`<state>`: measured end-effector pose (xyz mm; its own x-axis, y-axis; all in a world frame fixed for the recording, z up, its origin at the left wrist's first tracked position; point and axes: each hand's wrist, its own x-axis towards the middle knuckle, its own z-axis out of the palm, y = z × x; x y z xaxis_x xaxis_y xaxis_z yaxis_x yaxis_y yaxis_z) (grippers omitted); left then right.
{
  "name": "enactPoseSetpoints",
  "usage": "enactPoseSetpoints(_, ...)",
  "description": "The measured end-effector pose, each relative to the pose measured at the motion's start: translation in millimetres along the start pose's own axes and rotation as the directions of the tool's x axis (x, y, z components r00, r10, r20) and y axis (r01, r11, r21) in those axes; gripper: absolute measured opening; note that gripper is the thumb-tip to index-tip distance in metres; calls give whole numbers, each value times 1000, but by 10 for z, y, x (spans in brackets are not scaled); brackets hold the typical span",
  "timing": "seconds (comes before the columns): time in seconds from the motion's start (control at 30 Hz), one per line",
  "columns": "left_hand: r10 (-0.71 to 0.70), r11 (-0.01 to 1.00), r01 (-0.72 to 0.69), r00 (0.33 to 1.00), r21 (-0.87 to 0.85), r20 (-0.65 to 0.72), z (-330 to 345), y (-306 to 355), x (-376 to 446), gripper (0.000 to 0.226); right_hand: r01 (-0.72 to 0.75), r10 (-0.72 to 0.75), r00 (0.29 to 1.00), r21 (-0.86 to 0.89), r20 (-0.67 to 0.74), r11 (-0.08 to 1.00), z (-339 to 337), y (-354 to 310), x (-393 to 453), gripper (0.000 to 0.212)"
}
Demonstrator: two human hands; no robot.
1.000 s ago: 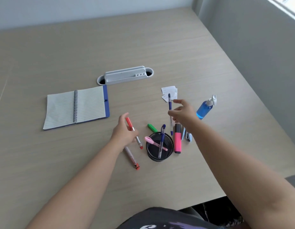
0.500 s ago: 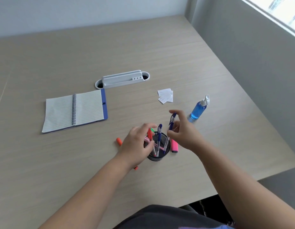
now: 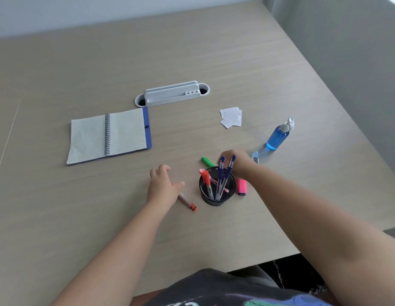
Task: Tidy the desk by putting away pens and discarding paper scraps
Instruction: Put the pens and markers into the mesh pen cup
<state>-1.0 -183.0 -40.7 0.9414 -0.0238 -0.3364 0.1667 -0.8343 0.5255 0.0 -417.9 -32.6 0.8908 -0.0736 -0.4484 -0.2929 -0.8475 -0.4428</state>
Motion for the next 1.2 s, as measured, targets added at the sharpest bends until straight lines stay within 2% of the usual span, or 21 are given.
enactPoseSetpoints(0.07, 9, 1000, -9, 1000, 18, -16, 20, 56, 1, 58, -3, 4, 997, -14, 71, 1000, 52, -25, 114, 22)
enactPoseSetpoints(0.17, -58, 998, 58, 998, 7, -23, 13, 71, 8, 63, -44, 44, 993, 3, 107, 999, 57, -77, 164, 21)
enactPoseSetpoints(0.23, -106, 993, 105, 994, -46, -24, 2, 43, 1, 65, -46, 44, 998, 20, 52, 999, 9, -58, 140, 15)
enactPoseSetpoints(0.3, -122, 987, 120, 992, -104, -15, -23, 15, -16, 65, -49, 60, 997, 181, -56, 982, -115, -9, 74, 9)
enactPoseSetpoints(0.4, -66, 969, 61, 998, -237, -15, -137, 3, -99, 67, -49, 206, 953, 562, -220, 826, -400, 51, -156, 16)
enactPoseSetpoints(0.47, 9, 916, -12, 1000, -402, -10, -289, 55, -214, 69, 13, 242, 930, 680, -278, 733, -540, 110, -380, 13)
enactPoseSetpoints(0.53, 93, 832, -97, 995, -545, -36, -451, 160, -349, 62, 83, 249, 926, 799, -282, 596, -604, 148, -628, 19)
enactPoseSetpoints(0.6, 190, 753, -217, 976, -622, -110, -586, 337, -486, 57, 124, 243, 938, 895, -246, 429, -567, 130, -847, 28)
enactPoseSetpoints(0.67, 297, 690, -355, 934, -631, -200, -644, 544, -599, 55, 134, 232, 946, 923, -228, 361, -452, 54, -987, 39)
enactPoseSetpoints(0.7, 346, 664, -416, 908, -621, -238, -646, 646, -648, 54, 136, 230, 943, 911, -240, 389, -385, 2, -1026, 45)
enactPoseSetpoints(0.73, 393, 645, -472, 880, -602, -268, -629, 734, -684, 53, 136, 222, 939, 876, -263, 462, -327, -54, -1057, 50)
enactPoseSetpoints(0.83, 508, 610, -586, 806, -533, -305, -533, 870, -753, 51, 124, 112, 935, 606, -336, 786, -190, -154, -1073, 54)
enactPoseSetpoints(0.87, 531, 603, -605, 791, -521, -304, -497, 864, -761, 50, 128, 83, 933, 538, -350, 833, -169, -166, -1078, 50)
enactPoseSetpoints(0.93, 566, 613, -624, 775, -484, -281, -410, 817, -763, 48, 143, 88, 920, 537, -381, 831, -156, -131, -1089, 39)
enactPoseSetpoints(1.03, 586, 675, -624, 778, -394, -228, -294, 732, -719, 46, 104, 194, 897, 615, -398, 781, -192, 26, -1024, 29)
enactPoseSetpoints(1.1, 587, 709, -626, 779, -325, -219, -234, 669, -664, 36, 8, 276, 876, 584, -396, 811, -226, 167, -904, 28)
enactPoseSetpoints(1.2, 570, 766, -610, 791, -204, -223, -200, 597, -623, 28, -167, 326, 883, 421, -338, 891, -197, 304, -679, 25)
